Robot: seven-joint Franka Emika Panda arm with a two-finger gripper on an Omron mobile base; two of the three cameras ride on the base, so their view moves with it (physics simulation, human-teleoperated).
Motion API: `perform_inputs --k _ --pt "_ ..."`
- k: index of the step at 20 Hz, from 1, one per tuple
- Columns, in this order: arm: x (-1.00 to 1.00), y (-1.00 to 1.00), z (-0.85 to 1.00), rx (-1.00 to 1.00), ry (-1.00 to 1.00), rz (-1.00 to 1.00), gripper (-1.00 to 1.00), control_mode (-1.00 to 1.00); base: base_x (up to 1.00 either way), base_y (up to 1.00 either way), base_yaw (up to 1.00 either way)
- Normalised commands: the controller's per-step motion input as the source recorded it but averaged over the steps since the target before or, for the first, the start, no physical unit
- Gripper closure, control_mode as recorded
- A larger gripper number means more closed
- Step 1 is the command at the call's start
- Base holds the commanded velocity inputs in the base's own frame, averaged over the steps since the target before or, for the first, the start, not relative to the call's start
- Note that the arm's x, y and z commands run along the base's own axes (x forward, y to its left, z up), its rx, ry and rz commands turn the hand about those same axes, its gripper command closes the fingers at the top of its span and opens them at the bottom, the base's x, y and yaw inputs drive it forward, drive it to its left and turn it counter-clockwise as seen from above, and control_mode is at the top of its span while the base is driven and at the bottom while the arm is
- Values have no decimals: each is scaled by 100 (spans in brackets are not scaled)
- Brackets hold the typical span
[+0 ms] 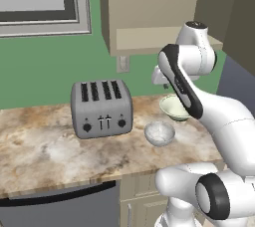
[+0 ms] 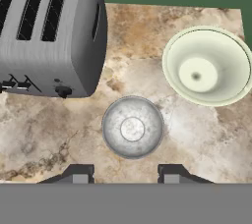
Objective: Pick up the bowls on the counter and stack them on top of one another in the open cabinet. Place the smaller bowl on top of the larger bowl.
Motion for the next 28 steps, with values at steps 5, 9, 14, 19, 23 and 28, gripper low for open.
perform_inputs --k 5,9,14,19,23,28 --pt "-11 0 0 0 0 0 -100 -100 0 0 0" --pt "-36 -2 -5 0 0 2 -100 -100 0 0 0" --pt "-45 -2 -13 -1 0 5 -100 -100 0 0 0" --pt "-43 -1 -20 -5 0 6 -100 -100 0 0 0" --pt "-37 0 -24 -12 1 7 -100 -100 0 0 0" --pt "-32 0 -24 -16 1 6 -100 -100 0 0 0"
